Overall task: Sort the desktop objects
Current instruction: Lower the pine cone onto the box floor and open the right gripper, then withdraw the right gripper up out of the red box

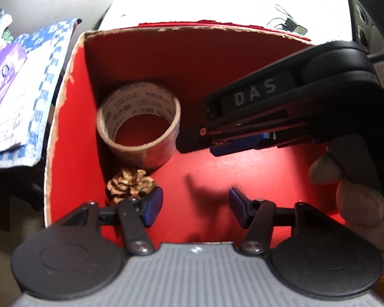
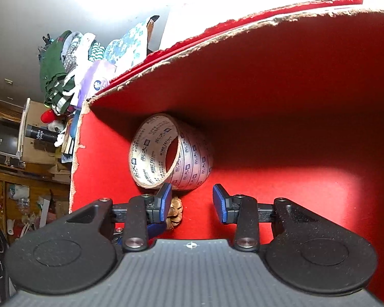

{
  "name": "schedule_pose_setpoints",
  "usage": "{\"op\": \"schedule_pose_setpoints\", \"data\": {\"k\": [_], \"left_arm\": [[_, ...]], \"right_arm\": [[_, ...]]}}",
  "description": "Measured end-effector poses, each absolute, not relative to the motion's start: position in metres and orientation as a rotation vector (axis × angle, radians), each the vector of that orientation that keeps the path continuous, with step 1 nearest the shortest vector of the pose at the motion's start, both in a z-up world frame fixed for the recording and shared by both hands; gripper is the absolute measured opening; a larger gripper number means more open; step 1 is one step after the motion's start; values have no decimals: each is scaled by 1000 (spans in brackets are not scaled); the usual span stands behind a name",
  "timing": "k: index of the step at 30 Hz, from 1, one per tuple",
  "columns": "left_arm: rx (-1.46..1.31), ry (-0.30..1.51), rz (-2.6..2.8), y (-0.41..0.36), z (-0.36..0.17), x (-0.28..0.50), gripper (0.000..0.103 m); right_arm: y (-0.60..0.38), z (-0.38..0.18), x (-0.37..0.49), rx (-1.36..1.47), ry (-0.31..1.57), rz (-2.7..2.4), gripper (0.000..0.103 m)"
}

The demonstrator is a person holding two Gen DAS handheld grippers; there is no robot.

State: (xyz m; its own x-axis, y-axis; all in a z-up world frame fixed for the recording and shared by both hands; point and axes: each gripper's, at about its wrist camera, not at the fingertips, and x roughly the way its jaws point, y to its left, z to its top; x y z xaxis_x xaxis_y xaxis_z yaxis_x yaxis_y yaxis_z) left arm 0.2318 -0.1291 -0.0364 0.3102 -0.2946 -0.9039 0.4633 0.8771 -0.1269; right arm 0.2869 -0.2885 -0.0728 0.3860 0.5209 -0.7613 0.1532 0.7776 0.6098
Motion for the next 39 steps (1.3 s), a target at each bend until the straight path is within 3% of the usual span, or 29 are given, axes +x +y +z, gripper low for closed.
{"op": "schedule_pose_setpoints", "data": {"k": [17, 19, 20, 21, 39], "left_arm": [[124, 1166, -467, -123, -41, 233, 61], [126, 1171, -466, -124, -41, 233, 64], [127, 1182, -470, -125, -44, 233, 78], [123, 1194, -488, -126, -48, 233, 81], [116, 1157, -415, -130, -39, 225, 78]], "right_arm": [[-285, -69, 285, 621, 1165, 221, 40], [-285, -69, 285, 620, 1161, 216, 40], [-284, -68, 285, 617, 1158, 217, 40], [-284, -68, 284, 616, 1154, 220, 40], [-286, -62, 273, 637, 1038, 233, 40]]}}
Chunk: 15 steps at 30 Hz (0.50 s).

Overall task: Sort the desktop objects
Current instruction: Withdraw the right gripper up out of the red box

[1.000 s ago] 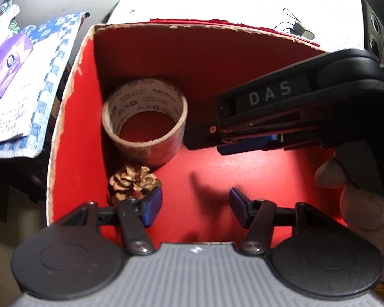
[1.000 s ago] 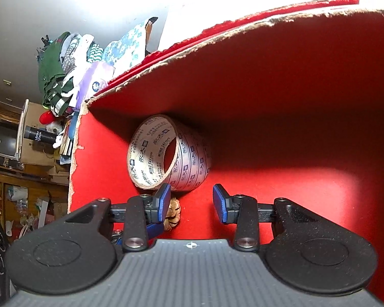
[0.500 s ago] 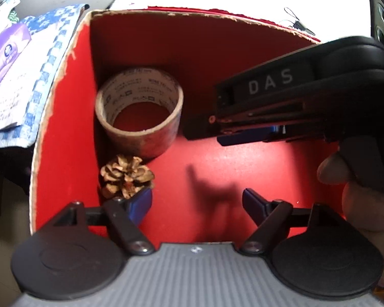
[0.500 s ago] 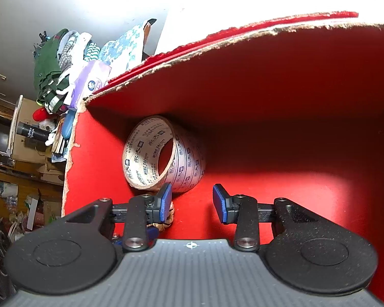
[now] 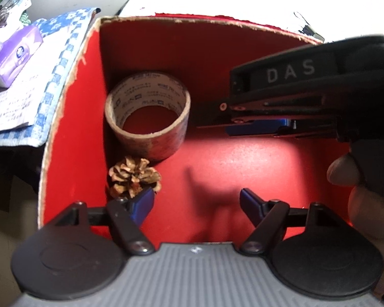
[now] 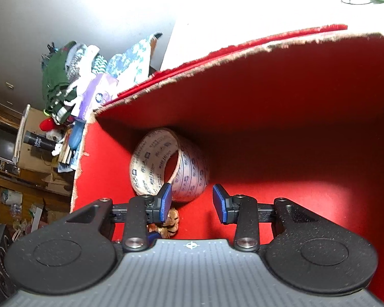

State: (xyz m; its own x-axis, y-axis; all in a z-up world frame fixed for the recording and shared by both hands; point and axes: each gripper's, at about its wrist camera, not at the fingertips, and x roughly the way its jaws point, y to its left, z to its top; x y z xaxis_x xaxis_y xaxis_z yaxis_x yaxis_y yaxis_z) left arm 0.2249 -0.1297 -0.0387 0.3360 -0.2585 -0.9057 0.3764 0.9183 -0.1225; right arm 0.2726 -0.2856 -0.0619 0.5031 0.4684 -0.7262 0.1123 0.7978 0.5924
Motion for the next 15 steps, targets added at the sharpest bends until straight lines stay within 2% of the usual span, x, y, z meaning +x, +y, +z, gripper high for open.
{"op": "schedule_pose_setpoints", "data": {"k": [4, 6, 15], "left_arm": [[153, 1096, -403, -135, -23, 213, 83], [160, 1074, -401, -137, -17, 209, 89], [185, 1010, -341, -139, 0, 194, 93]], "right_arm": [[-287, -53, 265, 615, 971, 223, 40], [-289, -48, 257, 585, 937, 204, 40], [-309, -28, 221, 550, 862, 177, 40]]}}
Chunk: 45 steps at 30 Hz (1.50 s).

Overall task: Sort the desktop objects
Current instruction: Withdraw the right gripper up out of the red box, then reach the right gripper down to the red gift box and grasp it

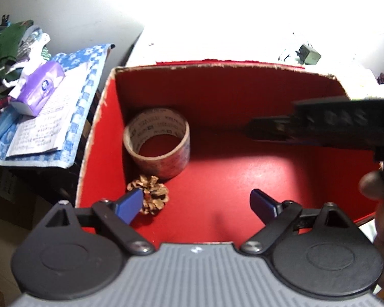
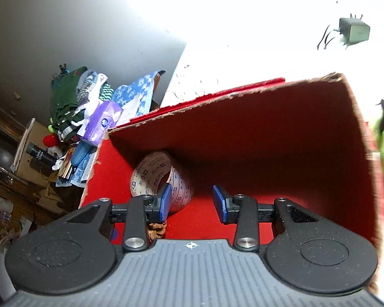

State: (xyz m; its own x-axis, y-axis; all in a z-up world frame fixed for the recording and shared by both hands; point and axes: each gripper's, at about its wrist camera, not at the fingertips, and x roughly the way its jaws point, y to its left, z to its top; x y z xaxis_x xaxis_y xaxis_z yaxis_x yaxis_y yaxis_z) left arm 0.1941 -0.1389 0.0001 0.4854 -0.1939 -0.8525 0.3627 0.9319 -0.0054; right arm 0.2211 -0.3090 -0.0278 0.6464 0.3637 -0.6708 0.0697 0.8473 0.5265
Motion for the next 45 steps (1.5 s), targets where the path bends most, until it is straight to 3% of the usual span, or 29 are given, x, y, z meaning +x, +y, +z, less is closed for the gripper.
{"op": "schedule_pose_setpoints", "data": {"k": [10, 22, 27, 45], "left_arm": [[184, 939, -257, -145, 24, 165, 98], [97, 887, -229, -124, 52, 114, 90], [35, 947, -276, -114, 43, 86, 81], [22, 1096, -393, -157, -13, 52, 83]], "right_arm": [[-332, -9, 177, 519, 782, 186, 40], [-344, 13, 116, 494, 709, 395, 45], [-344, 9, 92, 457, 720, 522, 45], [-354, -53, 81, 588, 957, 535, 45]]}}
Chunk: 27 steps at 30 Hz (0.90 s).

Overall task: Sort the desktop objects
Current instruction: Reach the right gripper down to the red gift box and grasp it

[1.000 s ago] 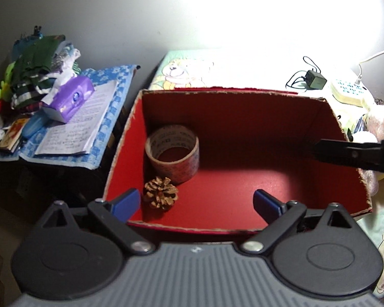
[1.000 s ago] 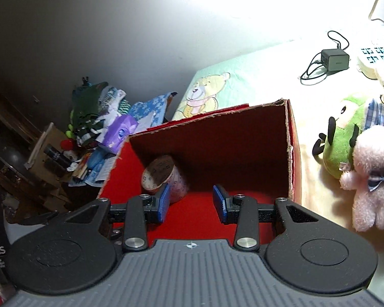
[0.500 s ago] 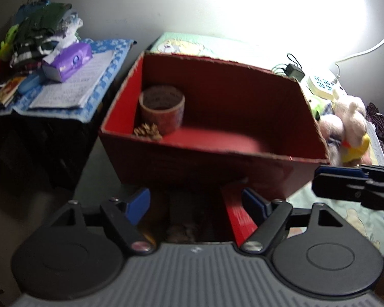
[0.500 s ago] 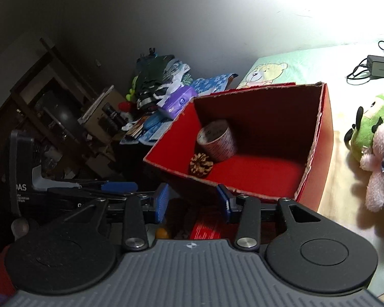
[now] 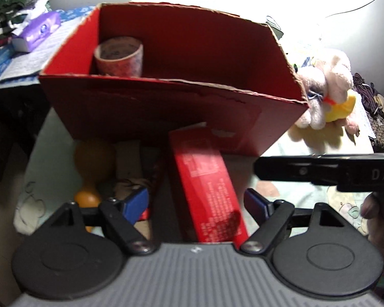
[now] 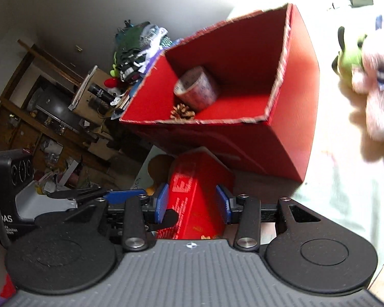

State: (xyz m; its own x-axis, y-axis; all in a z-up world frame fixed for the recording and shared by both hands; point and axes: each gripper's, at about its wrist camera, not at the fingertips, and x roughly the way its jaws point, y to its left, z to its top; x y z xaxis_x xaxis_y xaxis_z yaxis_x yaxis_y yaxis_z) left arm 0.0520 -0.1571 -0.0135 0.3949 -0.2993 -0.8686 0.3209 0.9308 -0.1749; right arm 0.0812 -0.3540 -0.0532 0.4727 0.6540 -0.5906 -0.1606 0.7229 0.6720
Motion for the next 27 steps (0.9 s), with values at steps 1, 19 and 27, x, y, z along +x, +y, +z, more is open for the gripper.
{"op": "schedule_pose_setpoints", "data": {"k": [1, 19, 27], "left_arm": [[19, 1099, -403, -159, -15, 52, 83], [112, 1086, -785, -219, -22, 33, 87], [103, 1087, -739, -201, -22, 32, 89]], "right_arm": [[-355, -55, 81, 596, 963, 533, 45], [-408, -101, 64, 869, 1082, 480, 44], [-421, -100, 53, 821, 1063, 449, 50]]}}
